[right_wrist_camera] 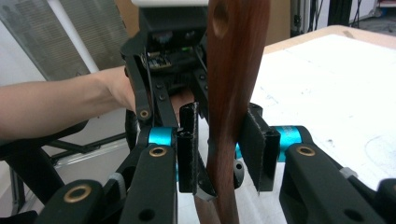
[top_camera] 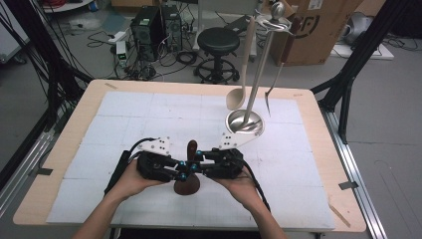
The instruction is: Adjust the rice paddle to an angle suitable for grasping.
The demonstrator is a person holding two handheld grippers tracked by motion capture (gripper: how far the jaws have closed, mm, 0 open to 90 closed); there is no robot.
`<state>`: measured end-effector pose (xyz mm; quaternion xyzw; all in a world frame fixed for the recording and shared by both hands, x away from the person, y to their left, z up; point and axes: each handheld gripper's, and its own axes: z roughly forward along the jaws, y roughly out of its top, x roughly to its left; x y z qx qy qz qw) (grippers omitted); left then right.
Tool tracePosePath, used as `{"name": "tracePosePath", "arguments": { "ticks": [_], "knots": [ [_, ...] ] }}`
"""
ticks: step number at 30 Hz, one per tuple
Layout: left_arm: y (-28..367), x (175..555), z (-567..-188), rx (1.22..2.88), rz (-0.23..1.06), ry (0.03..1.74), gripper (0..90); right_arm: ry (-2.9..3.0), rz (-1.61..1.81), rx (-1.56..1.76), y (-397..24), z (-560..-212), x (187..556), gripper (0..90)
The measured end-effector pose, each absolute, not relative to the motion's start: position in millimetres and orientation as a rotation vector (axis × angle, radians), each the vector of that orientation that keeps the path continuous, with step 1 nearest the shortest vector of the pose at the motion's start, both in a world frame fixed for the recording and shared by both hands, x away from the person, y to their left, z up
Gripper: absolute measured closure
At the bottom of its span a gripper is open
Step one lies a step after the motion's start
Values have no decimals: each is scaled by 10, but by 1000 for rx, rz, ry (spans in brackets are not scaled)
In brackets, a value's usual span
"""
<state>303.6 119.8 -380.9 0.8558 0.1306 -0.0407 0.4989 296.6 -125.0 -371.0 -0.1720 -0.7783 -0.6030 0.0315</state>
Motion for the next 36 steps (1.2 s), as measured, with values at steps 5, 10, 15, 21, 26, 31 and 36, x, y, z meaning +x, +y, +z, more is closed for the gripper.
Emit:
{"name": "tracePosePath", "arguments": {
  "ticks": [5,10,15,21,26,31,36],
  "knots": [
    [1198,3036,-3810,2073,-99,309,762,-2396,-1856,-532,-1221,-3776,2972,715],
    [1206,3034,-3806,2073,-97,306,758,-2393,-1872,-536,-1218,-3791,2965,747],
    [1243,3020,-3782,2057,-84,318,728,-2407,-1877,-527,-1221,-3780,2954,756],
    [1327,3011,-3772,2053,-59,350,650,-2417,-1892,-545,-1262,-3757,2959,760],
    [1394,3002,-3782,2062,-23,381,592,-2424,-1895,-564,-1296,-3741,2966,760],
    [1486,3002,-3797,2054,5,415,552,-2430,-1897,-574,-1331,-3723,2971,760],
    [1586,3004,-3816,2047,30,447,518,-2436,-1897,-580,-1362,-3709,2977,760]
  ]
}}
